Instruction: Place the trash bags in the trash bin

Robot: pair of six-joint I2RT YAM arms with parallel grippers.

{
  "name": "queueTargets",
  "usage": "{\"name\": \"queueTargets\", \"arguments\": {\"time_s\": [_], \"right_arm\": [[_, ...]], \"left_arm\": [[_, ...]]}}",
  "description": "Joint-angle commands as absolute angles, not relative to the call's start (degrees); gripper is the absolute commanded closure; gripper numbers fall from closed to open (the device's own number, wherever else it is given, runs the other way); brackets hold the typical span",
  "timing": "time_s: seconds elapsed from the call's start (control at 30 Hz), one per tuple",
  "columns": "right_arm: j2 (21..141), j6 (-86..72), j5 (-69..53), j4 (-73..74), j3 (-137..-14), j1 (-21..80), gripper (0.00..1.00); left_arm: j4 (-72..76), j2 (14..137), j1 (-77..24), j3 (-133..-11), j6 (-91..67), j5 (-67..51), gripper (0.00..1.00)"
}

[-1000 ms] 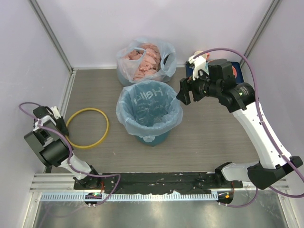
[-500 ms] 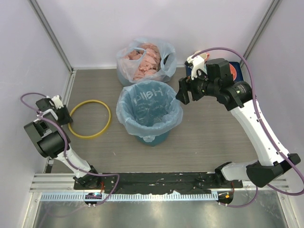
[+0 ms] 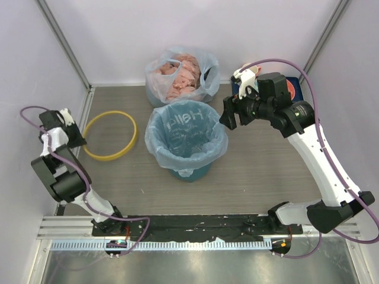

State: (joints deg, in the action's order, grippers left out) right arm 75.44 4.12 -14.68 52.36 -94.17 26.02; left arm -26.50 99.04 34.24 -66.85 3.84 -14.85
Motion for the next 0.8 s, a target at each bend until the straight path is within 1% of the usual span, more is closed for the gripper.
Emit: {"name": "queueTargets", "arguments": {"time_s": [0.0, 0.17, 0.3, 0.4, 0.43, 0.5, 0.53, 0.6, 0.63, 0.77], "right_arm": [[74.5, 3.1, -15.3, 51.0, -94.7, 25.8, 0.23], [74.0, 2.9, -15.2, 50.9, -94.7, 25.7, 0.23], [73.7, 2.8, -14.7, 50.8, -95.0, 25.8, 0.23], [73.5, 2.5, -14.0, 50.1, -95.1, 25.8, 0.22], [73.4, 2.5, -13.4, 49.8, -95.5, 25.7, 0.21], [73.4, 2.5, -12.7, 49.2, -96.0, 25.3, 0.21], [73.2, 2.3, -12.3, 49.0, -96.5, 25.1, 0.21], [72.9, 1.8, -12.3, 48.3, -96.8, 24.7, 0.21], [72.6, 1.3, -12.4, 47.8, -96.6, 24.3, 0.21], [69.8, -2.8, -15.2, 43.9, -94.3, 22.5, 0.21]], "left_arm": [[-36.4, 89.1, 34.1, -75.0, -3.3, -17.8, 1.0], [-41.2, 83.2, 31.8, -80.0, -7.7, -20.6, 1.0], [-47.0, 78.7, 27.2, -87.9, -10.0, -23.6, 1.0], [-51.6, 77.3, 18.8, -94.5, -9.1, -23.0, 1.0], [-52.8, 77.2, 14.1, -96.2, -8.3, -22.9, 1.0], [-56.6, 77.6, 9.5, -100.8, -7.7, -21.5, 1.0], [-58.3, 78.2, 5.0, -102.5, -6.5, -20.7, 1.0], [-62.2, 80.1, 0.6, -106.1, -5.1, -18.9, 1.0], [-63.4, 80.8, -4.3, -107.1, -4.1, -18.4, 1.0], [-68.1, 85.0, -14.3, -111.8, -1.7, -14.7, 1.0]]}}
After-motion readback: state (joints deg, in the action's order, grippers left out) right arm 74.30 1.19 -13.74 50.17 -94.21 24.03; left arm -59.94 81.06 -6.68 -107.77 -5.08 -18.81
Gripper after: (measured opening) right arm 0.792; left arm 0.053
